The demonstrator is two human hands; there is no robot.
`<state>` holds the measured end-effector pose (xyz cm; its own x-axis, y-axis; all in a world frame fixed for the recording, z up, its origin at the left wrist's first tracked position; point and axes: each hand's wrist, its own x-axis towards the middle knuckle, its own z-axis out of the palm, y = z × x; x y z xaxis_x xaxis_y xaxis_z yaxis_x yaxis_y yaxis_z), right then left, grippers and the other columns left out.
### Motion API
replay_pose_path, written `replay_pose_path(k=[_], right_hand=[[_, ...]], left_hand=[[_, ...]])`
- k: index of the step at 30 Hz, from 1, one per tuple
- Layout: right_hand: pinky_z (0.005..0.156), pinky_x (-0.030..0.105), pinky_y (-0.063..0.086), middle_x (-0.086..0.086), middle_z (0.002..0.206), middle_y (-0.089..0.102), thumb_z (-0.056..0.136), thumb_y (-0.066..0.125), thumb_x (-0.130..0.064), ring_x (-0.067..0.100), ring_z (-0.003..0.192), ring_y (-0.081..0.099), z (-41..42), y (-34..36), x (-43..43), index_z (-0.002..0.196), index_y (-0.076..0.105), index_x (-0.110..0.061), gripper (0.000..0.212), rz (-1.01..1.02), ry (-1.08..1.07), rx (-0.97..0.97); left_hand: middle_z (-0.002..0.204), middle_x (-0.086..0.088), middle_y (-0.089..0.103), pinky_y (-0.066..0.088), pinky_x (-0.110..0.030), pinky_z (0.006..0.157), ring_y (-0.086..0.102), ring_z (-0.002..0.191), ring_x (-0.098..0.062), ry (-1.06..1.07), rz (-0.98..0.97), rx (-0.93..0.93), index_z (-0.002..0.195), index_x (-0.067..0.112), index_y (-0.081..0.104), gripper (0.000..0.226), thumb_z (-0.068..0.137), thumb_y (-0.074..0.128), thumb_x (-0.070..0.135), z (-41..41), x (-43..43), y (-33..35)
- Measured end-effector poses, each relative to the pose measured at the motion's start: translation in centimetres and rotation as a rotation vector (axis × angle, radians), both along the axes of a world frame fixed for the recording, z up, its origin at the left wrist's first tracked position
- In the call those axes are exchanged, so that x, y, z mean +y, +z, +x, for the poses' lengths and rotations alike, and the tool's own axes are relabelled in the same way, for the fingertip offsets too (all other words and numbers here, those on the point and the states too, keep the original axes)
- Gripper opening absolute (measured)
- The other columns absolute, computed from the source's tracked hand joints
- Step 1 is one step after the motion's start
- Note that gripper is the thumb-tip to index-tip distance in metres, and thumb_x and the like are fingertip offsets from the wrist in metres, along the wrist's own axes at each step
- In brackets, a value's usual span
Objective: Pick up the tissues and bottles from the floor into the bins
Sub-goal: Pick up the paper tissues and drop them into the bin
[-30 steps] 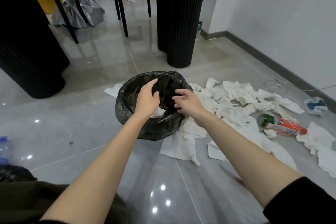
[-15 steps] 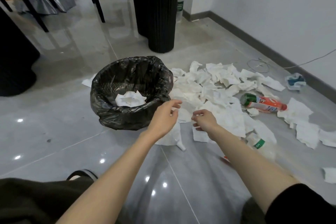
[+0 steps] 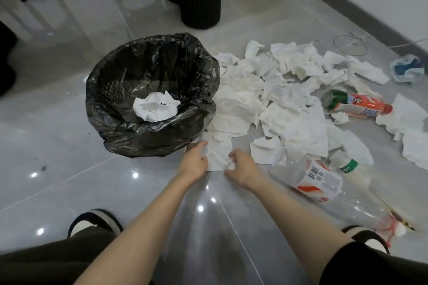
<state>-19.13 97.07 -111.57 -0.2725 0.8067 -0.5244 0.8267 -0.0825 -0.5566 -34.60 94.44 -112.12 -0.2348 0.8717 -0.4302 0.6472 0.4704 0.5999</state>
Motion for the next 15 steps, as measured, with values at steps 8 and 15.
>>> replay_pose_path(k=[8, 15], right_hand=[[0.07, 0.03, 0.037, 0.012, 0.107, 0.055, 0.084, 0.055, -0.008, 0.028, 0.09, 0.053, 0.5, -1.2, 0.3, 0.119, 0.04, -0.009, 0.038, 0.073, 0.108, -0.102], [0.068, 0.029, 0.032, 0.01, 0.096, 0.054, 0.083, 0.054, -0.011, 0.024, 0.084, 0.045, 2.5, -1.0, 0.3, 0.113, 0.042, -0.004, 0.033, 0.03, -0.04, -0.087]], left_hand=[[0.133, -0.008, 0.038, 0.039, -0.034, 0.101, 0.043, 0.123, -0.027, 0.003, -0.06, 0.139, 0.134, 0.027, 0.046, 0.051, 0.087, 0.052, 0.008, 1.2, -0.3, -1.4], [0.112, -0.005, 0.057, 0.044, -0.03, 0.089, 0.056, 0.105, -0.022, -0.015, -0.03, 0.184, 0.098, 0.018, 0.064, 0.013, 0.086, 0.062, 0.015, 1.5, -0.7, -2.2]])
